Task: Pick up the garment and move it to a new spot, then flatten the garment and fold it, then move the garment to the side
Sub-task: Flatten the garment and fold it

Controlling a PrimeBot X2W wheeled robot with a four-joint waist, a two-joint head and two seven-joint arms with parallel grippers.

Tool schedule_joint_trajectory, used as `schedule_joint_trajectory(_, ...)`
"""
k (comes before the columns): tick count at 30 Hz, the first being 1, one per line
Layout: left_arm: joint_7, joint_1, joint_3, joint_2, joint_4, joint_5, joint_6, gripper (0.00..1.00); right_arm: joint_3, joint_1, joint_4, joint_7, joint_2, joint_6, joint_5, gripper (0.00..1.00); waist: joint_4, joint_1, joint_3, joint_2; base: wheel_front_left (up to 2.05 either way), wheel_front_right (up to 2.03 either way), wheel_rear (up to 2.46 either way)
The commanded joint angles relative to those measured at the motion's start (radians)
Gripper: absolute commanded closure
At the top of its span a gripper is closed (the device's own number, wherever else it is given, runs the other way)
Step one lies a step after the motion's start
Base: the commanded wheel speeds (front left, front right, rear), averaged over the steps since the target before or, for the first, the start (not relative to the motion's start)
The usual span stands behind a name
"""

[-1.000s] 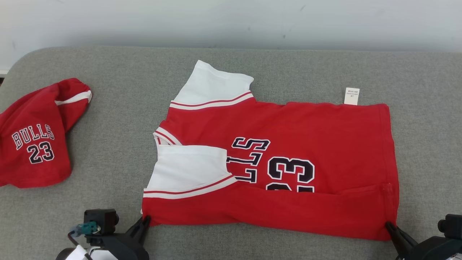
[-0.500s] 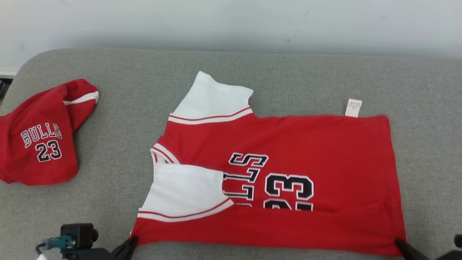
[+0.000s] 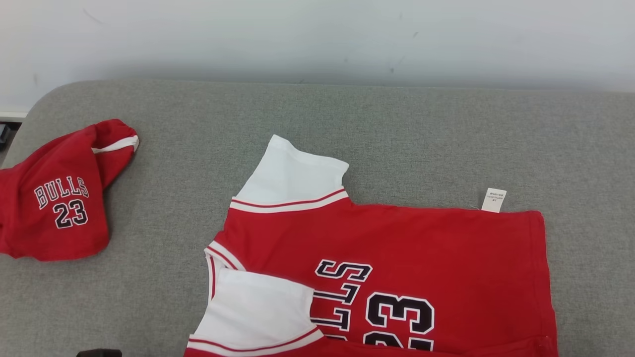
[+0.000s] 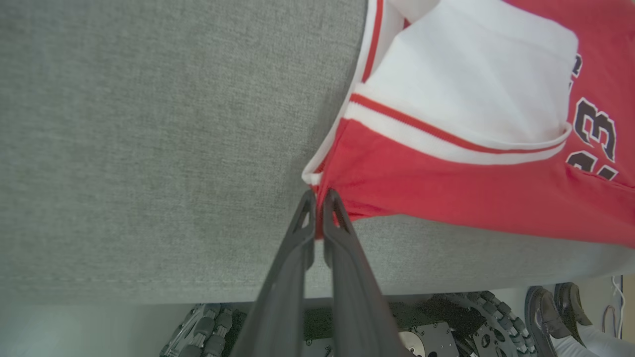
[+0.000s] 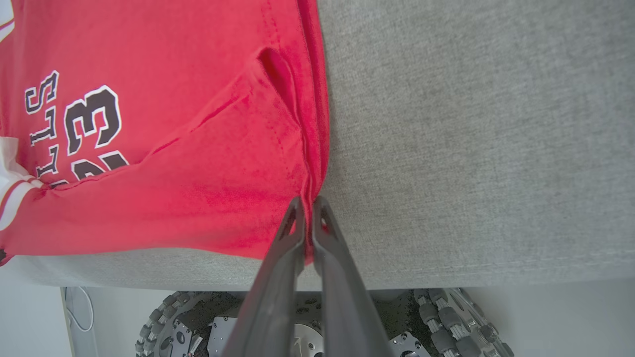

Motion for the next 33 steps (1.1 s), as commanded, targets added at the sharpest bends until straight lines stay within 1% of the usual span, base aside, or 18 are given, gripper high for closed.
schedule_joint_trajectory(1,-0.002,0.020,0.009,0.012,-0.002,-0.013,0.010,1.00,0.001,0.009,-0.002,-0.002,-0.005,-0.002,0.005,1.00,-0.003,0.0001,-0.001,0.0000,0.00,0.00,0.00)
schedule_joint_trajectory(3,-0.008,0.031,0.009,0.012,0.001,-0.013,0.017,1.00,0.007,0.011,0.007,-0.006,-0.004,-0.002,-0.005,1.00,-0.006,0.0001,-0.002,0.0000,0.00,0.00,0.00)
schedule_joint_trajectory(4,-0.021,0.032,0.016,0.008,0.003,-0.009,0.020,1.00,0.002,-0.002,0.012,-0.022,-0.005,-0.002,-0.006,0.95,-0.006,0.0001,-0.003,0.0000,0.00,0.00,0.00)
schedule_joint_trajectory(5,-0.030,0.034,0.018,0.004,0.005,-0.005,0.020,0.20,0.006,-0.008,0.027,-0.027,-0.004,-0.002,-0.001,0.00,-0.006,0.0001,-0.005,0.0000,0.00,0.00,0.00)
schedule_joint_trajectory(6,-0.038,0.036,0.020,-0.002,0.012,-0.005,0.024,0.00,0.014,-0.012,0.040,-0.031,-0.003,-0.002,0.004,0.00,-0.006,0.0001,-0.007,0.0000,0.00,0.00,0.00)
schedule_joint_trajectory(9,-0.044,0.037,0.015,-0.013,0.021,-0.005,0.019,0.00,0.032,-0.027,0.064,-0.056,-0.003,-0.002,0.008,0.00,-0.004,0.0001,-0.016,0.0000,0.00,0.00,0.00)
schedule_joint_trajectory(12,-0.074,0.035,0.028,-0.023,0.028,-0.002,0.018,0.00,0.039,-0.043,0.063,-0.097,-0.004,-0.002,0.000,0.00,-0.001,0.0001,-0.028,0.0000,0.00,0.00,0.00)
schedule_joint_trajectory(14,-0.131,0.023,0.060,-0.042,0.025,-0.003,0.022,0.00,0.031,-0.066,0.046,-0.155,-0.004,-0.002,-0.035,0.00,0.000,0.0001,-0.037,0.0000,0.00,0.00,0.00)
schedule_joint_trajectory(15,-0.166,0.017,0.079,-0.052,0.021,-0.002,0.016,0.00,0.023,-0.076,0.050,-0.188,-0.004,-0.002,-0.034,0.00,0.001,0.0001,-0.044,0.0000,0.00,0.00,0.00)
schedule_joint_trajectory(18,-0.255,-0.011,0.114,-0.081,0.013,0.013,0.000,0.00,0.043,-0.108,0.055,-0.275,-0.003,-0.002,-0.022,0.00,0.006,0.0001,-0.059,0.0000,0.00,0.00,0.00)
schedule_joint_trajectory(20,-0.315,-0.036,0.136,-0.091,0.019,0.047,0.016,0.00,0.072,-0.149,0.027,-0.356,-0.004,-0.001,-0.046,0.00,0.008,0.0001,-0.066,0.0000,0.00,0.00,0.00)
schedule_joint_trajectory(22,-0.376,-0.066,0.146,-0.109,0.024,0.091,0.030,0.00,0.103,-0.170,0.033,-0.423,-0.002,-0.001,-0.043,0.00,0.006,0.0001,-0.071,0.0000,0.00,0.00,0.00)
schedule_joint_trajectory(25,-0.433,-0.103,0.142,-0.122,0.030,0.164,0.052,0.00,0.146,-0.214,0.048,-0.504,-0.005,-0.001,-0.058,0.00,0.003,0.0001,-0.086,0.0000,0.00,0.00,0.00)
schedule_joint_trajectory(27,-0.454,-0.129,0.140,-0.129,0.025,0.214,0.067,0.00,0.180,-0.244,0.059,-0.551,-0.004,-0.001,-0.084,0.00,-0.001,0.0001,-0.095,0.0000,0.00,0.00,0.00)
schedule_joint_trajectory(28,-0.454,-0.129,0.140,-0.129,0.025,0.214,0.067,0.00,0.180,-0.244,0.059,-0.551,-0.004,-0.001,-0.084,0.00,-0.001,0.0001,-0.095,0.0000,0.00,0.00,0.00)
schedule_joint_trajectory(29,-0.459,-0.137,0.136,-0.135,0.024,0.230,0.072,0.00,0.197,-0.256,0.065,-0.573,-0.003,-0.001,-0.097,0.00,-0.002,0.0001,-0.099,0.0000,0.00,0.00,0.00)
schedule_joint_trajectory(33,-0.470,-0.173,0.123,-0.146,0.006,0.299,0.096,0.00,0.250,-0.325,0.100,-0.693,-0.004,-0.001,-0.150,0.00,-0.020,0.0001,-0.122,0.0000,0.00,0.00,0.00)
